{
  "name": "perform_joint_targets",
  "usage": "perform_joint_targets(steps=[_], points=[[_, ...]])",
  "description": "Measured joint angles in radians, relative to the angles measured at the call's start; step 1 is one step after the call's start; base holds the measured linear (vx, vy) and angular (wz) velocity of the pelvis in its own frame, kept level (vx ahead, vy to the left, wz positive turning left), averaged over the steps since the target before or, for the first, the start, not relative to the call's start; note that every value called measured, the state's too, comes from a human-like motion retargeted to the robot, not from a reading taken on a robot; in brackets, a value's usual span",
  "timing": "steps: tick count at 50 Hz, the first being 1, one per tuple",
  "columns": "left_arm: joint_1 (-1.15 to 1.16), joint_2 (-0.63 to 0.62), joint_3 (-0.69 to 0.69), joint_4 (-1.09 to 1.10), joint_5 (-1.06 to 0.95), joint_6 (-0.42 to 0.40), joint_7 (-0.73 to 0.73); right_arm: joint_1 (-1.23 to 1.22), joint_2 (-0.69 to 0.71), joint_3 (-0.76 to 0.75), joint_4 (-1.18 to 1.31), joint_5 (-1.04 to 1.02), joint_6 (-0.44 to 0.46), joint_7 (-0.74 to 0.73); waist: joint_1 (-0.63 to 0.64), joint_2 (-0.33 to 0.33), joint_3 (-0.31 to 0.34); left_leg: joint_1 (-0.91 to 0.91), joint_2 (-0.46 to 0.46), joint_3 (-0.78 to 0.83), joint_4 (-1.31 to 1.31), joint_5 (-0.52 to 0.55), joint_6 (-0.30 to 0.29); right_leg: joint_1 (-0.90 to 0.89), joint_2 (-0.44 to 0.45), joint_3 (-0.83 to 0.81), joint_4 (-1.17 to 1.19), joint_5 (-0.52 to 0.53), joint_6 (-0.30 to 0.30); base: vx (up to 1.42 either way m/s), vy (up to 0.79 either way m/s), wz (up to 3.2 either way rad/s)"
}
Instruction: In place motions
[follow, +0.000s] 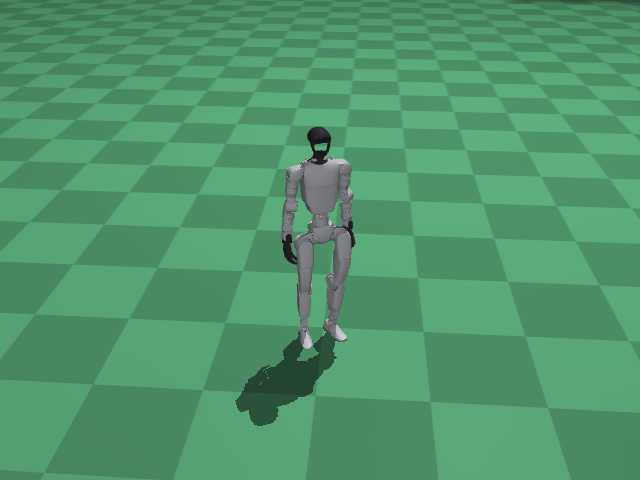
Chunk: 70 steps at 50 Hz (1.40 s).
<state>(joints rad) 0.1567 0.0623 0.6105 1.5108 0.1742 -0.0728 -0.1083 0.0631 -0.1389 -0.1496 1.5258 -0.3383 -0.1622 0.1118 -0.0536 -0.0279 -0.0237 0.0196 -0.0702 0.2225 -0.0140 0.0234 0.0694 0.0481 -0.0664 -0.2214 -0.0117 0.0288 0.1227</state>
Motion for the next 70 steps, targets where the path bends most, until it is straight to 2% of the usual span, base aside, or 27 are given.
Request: perform_joint_targets(steps=[70], points=[[0.016, 0.007, 0.002, 0.015, 0.035, -0.002, 0.007, -0.001, -0.009, -0.008, 0.026, 0.031, 0.008, 0.001, 0.011, 0.015, -0.01, 0.016, 0.063, 0.009, 0.019, -0.021, -0.059, 0.024, 0.063, 0.037, 0.003, 0.024, -0.076, 0.0, -0.01, 0.0]])
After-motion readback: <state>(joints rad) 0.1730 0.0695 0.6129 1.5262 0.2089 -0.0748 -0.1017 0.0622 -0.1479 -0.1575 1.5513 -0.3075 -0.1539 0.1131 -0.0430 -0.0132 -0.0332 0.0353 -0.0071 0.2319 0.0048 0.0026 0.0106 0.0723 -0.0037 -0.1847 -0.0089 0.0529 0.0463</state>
